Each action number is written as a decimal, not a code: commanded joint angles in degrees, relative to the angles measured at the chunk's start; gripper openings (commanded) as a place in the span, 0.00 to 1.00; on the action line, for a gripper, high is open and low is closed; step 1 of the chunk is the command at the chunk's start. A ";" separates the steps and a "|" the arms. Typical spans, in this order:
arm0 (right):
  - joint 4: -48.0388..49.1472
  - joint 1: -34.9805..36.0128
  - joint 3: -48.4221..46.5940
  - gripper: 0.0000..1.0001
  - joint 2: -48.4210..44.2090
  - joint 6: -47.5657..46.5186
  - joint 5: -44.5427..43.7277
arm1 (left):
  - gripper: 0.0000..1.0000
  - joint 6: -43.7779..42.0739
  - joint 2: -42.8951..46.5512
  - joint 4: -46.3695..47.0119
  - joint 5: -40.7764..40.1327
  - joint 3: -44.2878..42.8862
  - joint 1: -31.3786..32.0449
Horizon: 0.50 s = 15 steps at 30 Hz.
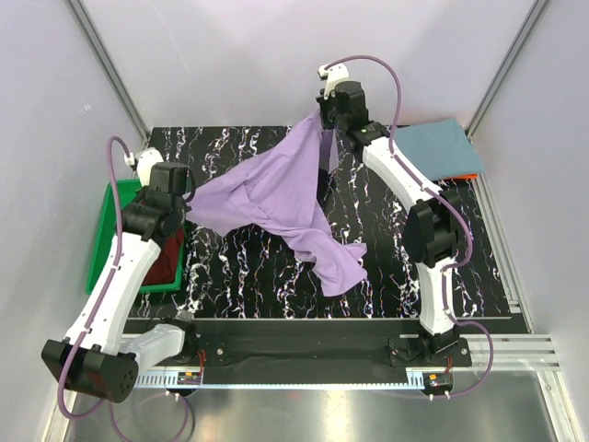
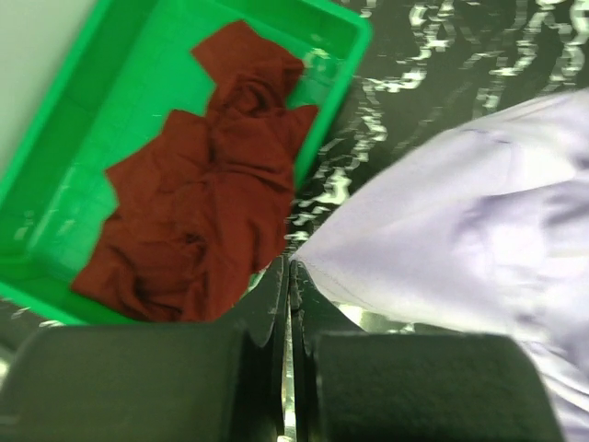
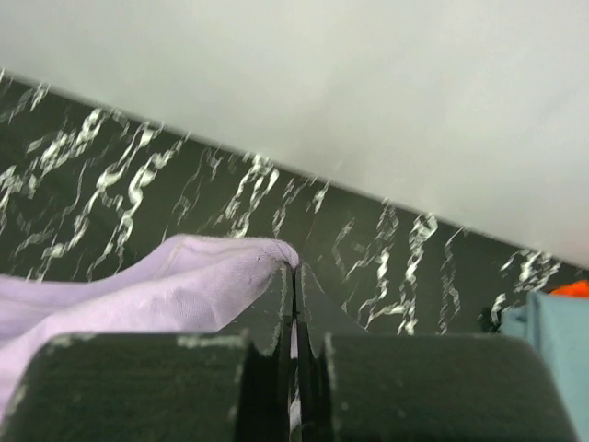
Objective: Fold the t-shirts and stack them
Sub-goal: Flatten the tshirt out
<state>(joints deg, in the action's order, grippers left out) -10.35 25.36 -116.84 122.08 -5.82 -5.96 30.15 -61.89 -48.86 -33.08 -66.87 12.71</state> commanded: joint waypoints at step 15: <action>-7.56 -1.20 -17.15 0.36 14.16 3.97 10.00 | 0.00 -3.61 -2.97 4.74 4.51 -4.76 -0.23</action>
<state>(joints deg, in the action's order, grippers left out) -13.32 24.36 -138.98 139.85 -4.36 -1.26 27.64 -64.01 -47.77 -31.75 -70.89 12.69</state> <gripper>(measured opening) 0.329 0.009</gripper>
